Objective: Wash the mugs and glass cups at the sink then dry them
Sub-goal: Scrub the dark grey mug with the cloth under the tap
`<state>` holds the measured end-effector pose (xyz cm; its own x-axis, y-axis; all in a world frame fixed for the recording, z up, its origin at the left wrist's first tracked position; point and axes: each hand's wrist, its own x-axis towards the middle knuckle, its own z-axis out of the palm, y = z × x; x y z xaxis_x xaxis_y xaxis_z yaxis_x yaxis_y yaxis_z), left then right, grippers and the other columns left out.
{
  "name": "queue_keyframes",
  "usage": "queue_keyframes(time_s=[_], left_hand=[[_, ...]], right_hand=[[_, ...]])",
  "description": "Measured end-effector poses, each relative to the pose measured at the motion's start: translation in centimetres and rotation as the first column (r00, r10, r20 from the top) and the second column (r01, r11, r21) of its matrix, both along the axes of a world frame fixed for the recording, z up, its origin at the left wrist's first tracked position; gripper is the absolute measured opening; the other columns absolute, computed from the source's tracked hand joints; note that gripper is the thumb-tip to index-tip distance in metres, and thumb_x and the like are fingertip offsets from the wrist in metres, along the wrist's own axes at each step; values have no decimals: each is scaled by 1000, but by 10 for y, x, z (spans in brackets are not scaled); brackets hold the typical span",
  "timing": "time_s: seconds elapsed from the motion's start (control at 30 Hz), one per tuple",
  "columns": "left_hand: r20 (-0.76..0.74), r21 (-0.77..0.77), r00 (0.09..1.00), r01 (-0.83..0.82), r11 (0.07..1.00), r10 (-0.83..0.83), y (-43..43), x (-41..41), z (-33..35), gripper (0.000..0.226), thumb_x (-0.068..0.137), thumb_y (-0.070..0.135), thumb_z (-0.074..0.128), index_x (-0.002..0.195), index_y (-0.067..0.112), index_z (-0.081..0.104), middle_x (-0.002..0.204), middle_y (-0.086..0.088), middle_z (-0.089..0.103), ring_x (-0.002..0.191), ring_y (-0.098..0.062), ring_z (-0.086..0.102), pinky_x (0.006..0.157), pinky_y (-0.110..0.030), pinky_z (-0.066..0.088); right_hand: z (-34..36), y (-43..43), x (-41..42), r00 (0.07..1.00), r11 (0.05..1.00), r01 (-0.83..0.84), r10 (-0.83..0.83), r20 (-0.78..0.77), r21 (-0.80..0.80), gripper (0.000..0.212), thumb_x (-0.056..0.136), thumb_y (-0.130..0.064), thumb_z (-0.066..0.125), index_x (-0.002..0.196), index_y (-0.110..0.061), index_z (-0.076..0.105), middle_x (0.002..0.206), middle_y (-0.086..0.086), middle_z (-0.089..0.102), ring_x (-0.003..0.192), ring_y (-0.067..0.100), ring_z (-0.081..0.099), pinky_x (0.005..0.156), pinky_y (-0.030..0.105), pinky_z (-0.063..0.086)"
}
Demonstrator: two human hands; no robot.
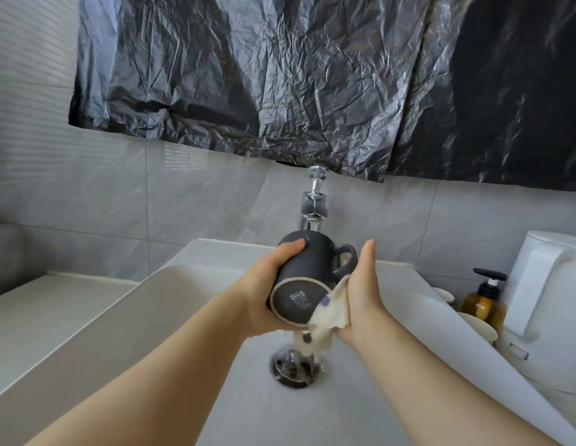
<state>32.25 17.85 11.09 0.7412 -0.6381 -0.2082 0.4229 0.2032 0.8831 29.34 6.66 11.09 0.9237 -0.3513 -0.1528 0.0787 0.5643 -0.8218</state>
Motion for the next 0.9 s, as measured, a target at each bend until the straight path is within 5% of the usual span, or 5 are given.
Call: queue_keyframes(time_s=[0.13, 0.27, 0.37, 0.7, 0.9], left_hand=[[-91, -7, 996, -13, 1000, 12, -1, 4, -7, 46, 68, 46, 66, 81, 2, 67, 67, -14, 69, 50, -27, 65, 66, -37, 53], [-169, -46, 985, 26, 999, -33, -1, 2, -10, 44, 63, 41, 65, 73, -1, 72, 74, -16, 69, 58, -29, 65, 64, -34, 54], [-157, -28, 987, 19, 999, -23, -6, 3, -9, 40, 74, 42, 60, 87, 5, 68, 78, -16, 69, 67, -29, 64, 71, -41, 50], [-108, 68, 991, 91, 994, -83, 2, 3, -12, 55, 63, 55, 64, 66, 0, 72, 66, -14, 68, 49, -26, 65, 51, -28, 56], [-199, -38, 940, -289, 956, 276, -8, 14, -16, 52, 79, 58, 60, 101, 11, 63, 75, -12, 69, 61, -26, 64, 55, -31, 51]], right_hand=[[-11, -7, 9, 992, 977, 109, -119, -43, -181, 75, 82, -76, 30, 94, -9, 61, 85, 15, 65, 75, 31, 62, 68, 36, 51], [-12, -13, 17, 957, 909, 255, -287, -50, -329, 59, 87, -67, 37, 80, -15, 63, 79, 10, 67, 82, 31, 64, 84, 38, 51], [-16, -22, 17, 928, 890, 310, -359, -94, -334, 43, 93, -54, 45, 71, -19, 56, 68, 4, 59, 74, 28, 59, 70, 33, 45], [-11, -19, 25, 969, 868, 139, -219, -114, -477, 42, 87, -52, 53, 75, -13, 61, 96, 14, 69, 93, 32, 64, 93, 41, 50], [-18, -2, 16, 978, 974, -2, -45, -202, -227, 42, 95, -45, 43, 89, -7, 60, 78, 15, 59, 51, 25, 57, 44, 24, 47]])
